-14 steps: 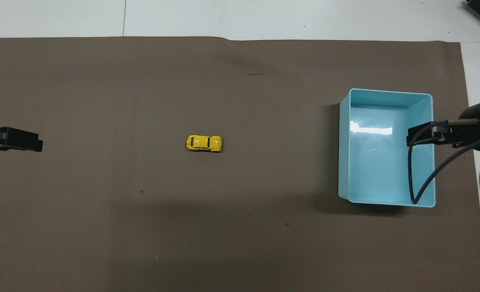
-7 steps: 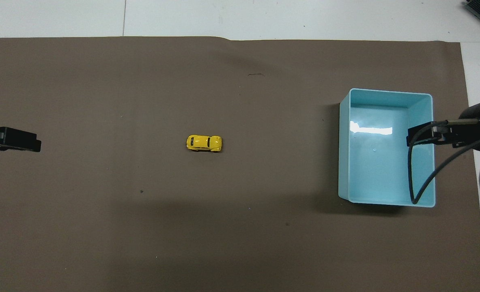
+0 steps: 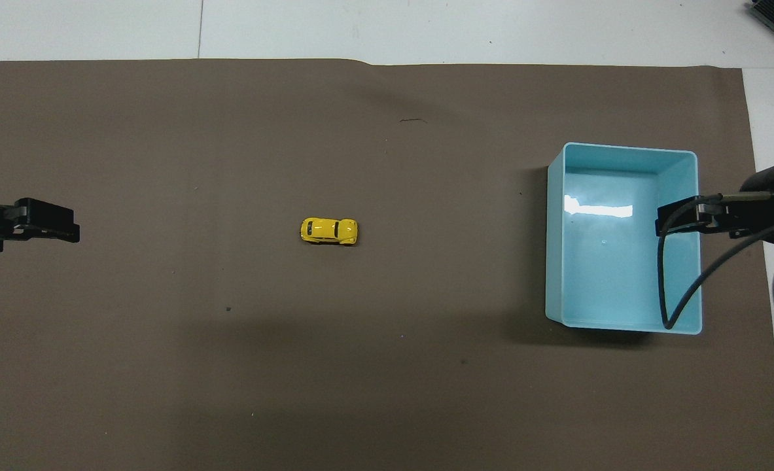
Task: Wind up and store yellow beetle car
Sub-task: 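Reach the left gripper toward the yellow toy car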
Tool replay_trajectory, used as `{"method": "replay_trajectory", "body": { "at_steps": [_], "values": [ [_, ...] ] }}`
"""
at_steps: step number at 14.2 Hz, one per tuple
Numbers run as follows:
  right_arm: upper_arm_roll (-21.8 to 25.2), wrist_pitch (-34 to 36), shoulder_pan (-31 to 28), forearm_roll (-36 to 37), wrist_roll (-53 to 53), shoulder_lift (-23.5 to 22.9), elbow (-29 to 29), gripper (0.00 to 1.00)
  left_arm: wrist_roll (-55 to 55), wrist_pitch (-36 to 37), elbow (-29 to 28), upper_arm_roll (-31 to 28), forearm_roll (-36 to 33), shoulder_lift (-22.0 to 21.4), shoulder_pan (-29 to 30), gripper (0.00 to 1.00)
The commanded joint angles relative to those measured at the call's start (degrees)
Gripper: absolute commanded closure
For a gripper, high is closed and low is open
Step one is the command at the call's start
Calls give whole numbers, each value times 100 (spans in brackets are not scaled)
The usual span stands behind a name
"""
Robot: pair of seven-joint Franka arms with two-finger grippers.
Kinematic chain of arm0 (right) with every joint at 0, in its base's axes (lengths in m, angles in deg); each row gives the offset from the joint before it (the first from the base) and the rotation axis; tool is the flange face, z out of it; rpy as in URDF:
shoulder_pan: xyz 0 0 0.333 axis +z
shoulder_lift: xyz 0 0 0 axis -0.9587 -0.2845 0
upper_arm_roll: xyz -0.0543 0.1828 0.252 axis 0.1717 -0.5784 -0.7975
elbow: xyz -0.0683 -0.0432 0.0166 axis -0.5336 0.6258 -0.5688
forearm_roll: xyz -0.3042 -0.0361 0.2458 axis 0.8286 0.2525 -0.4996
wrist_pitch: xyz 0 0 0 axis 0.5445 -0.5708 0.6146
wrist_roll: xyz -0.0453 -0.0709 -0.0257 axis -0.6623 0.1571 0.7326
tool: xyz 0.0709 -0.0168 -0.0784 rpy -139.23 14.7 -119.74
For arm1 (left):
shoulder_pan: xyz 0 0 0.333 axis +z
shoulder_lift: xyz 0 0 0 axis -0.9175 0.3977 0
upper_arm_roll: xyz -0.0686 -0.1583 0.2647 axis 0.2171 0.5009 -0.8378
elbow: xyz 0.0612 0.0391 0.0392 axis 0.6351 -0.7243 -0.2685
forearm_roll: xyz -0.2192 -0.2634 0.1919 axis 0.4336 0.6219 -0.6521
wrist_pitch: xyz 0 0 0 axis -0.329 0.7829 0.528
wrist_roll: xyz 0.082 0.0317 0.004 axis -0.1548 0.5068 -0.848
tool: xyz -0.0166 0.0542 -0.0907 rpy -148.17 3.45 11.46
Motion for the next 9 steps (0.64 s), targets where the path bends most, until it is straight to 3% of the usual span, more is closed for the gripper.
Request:
{"method": "replay_trajectory", "body": {
  "at_steps": [1, 7, 9],
  "values": [
    [-36, 34, -72, -140, -63, 49, 3, 0, -276, -243, -301, 31, 31, -70, 68, 0],
    [-36, 34, -72, -140, -63, 49, 3, 0, -1163, -560, -679, 31, 31, -79, 94, 0],
    [-36, 34, -81, -140, -63, 49, 3, 0, -2135, -787, -828, 40, 40, -79, 191, 0]
  ]
}}
